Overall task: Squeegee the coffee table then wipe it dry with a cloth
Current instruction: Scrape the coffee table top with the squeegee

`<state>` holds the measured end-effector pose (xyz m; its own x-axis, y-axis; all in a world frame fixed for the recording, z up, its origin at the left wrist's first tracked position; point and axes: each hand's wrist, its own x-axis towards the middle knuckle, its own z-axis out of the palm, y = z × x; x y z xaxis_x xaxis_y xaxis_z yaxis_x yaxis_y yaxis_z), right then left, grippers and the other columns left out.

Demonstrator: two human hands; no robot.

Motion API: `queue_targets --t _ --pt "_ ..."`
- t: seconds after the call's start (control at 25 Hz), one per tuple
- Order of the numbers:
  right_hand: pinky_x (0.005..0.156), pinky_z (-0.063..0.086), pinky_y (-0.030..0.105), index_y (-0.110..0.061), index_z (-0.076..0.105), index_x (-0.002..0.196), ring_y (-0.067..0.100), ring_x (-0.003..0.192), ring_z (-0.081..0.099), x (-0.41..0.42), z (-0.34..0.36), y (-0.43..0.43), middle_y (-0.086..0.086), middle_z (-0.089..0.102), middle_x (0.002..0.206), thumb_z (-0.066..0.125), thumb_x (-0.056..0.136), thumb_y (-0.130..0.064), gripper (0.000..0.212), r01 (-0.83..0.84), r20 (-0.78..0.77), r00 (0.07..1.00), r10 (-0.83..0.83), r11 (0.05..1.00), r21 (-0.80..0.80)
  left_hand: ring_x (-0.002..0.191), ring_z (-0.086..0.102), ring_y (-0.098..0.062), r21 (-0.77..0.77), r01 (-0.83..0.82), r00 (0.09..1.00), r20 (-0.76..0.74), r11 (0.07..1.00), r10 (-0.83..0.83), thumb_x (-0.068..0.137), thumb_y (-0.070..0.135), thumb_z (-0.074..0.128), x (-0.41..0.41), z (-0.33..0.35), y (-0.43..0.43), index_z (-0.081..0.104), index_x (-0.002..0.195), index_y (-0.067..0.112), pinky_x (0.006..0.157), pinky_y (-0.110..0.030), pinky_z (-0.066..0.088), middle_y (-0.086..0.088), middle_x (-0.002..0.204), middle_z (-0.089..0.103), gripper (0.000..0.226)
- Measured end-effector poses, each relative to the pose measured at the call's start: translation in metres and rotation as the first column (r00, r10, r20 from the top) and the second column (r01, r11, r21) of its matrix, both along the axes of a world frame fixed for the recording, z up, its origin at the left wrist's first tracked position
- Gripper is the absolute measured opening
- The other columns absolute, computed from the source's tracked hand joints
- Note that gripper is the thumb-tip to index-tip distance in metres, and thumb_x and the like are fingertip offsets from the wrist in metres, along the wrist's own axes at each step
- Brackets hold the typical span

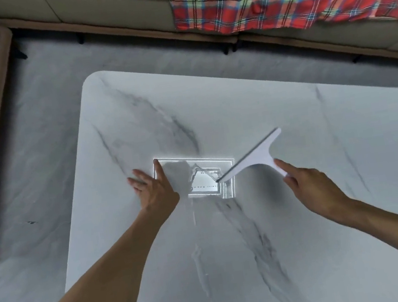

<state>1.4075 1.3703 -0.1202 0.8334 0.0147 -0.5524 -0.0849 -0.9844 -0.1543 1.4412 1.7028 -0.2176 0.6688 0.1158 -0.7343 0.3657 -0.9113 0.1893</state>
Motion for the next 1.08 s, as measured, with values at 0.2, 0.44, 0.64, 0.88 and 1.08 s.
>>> queue_targets --t 0.2,0.44,0.64,0.88,1.08 --pt "0.081 0.05 0.041 -0.029 0.041 0.143 0.039 0.099 0.062 0.092 0.006 0.002 0.018 0.067 0.114 0.041 0.099 -0.028 0.043 0.226 0.194 0.947 -0.257 0.959 0.17 0.134 -0.006 -0.068 0.03 0.028 0.999 -0.027 0.999 -0.027 0.09 0.014 0.038 0.008 0.003 -0.004 -0.012 0.153 0.013 0.115 -0.057 0.014 -0.048 0.146 -0.014 0.081" --pt "0.068 0.045 0.035 -0.032 0.045 0.124 0.042 0.092 0.06 0.155 -0.027 0.004 0.021 0.06 0.114 0.029 0.095 -0.027 0.033 0.461 0.063 0.881 -0.47 0.88 0.112 0.13 0.01 -0.072 0.155 0.146 0.989 -0.054 0.977 -0.139 0.097 0.017 0.033 0.008 0.005 -0.008 -0.011 0.151 0.0 0.111 -0.058 0.026 -0.054 0.142 0.002 0.072" --pt "0.085 0.049 0.044 -0.027 0.035 0.146 0.043 0.103 0.059 0.028 -0.026 -0.01 0.022 0.066 0.113 0.039 0.099 -0.025 0.047 0.41 0.084 0.905 -0.416 0.908 0.082 0.131 0.008 -0.071 0.165 0.167 0.986 -0.057 0.972 -0.16 0.096 0.02 0.034 0.008 0.01 -0.008 -0.011 0.152 0.003 0.113 -0.057 0.022 -0.053 0.143 0.001 0.074" --pt "0.076 0.051 0.035 -0.037 0.037 0.143 0.036 0.092 0.063 -0.021 0.02 -0.015 0.016 0.066 0.11 0.039 0.099 -0.033 0.044 0.471 -0.083 0.881 -0.466 0.881 0.051 0.132 0.009 -0.07 0.15 0.156 0.988 -0.037 0.976 -0.152 0.096 0.019 0.034 0.008 0.02 -0.01 -0.009 0.152 0.003 0.112 -0.057 0.024 -0.053 0.143 0.002 0.073" --pt "0.061 0.04 0.032 -0.025 0.047 0.126 0.041 0.093 0.061 0.126 0.005 0.034 0.022 0.061 0.115 0.032 0.097 -0.028 0.033 0.347 0.075 0.93 -0.36 0.926 0.149 0.135 -0.003 -0.067 0.076 0.085 0.996 -0.018 0.993 -0.084 0.095 0.014 0.037 0.013 0.024 -0.015 -0.01 0.154 0.011 0.117 -0.057 0.016 -0.048 0.147 -0.009 0.075"
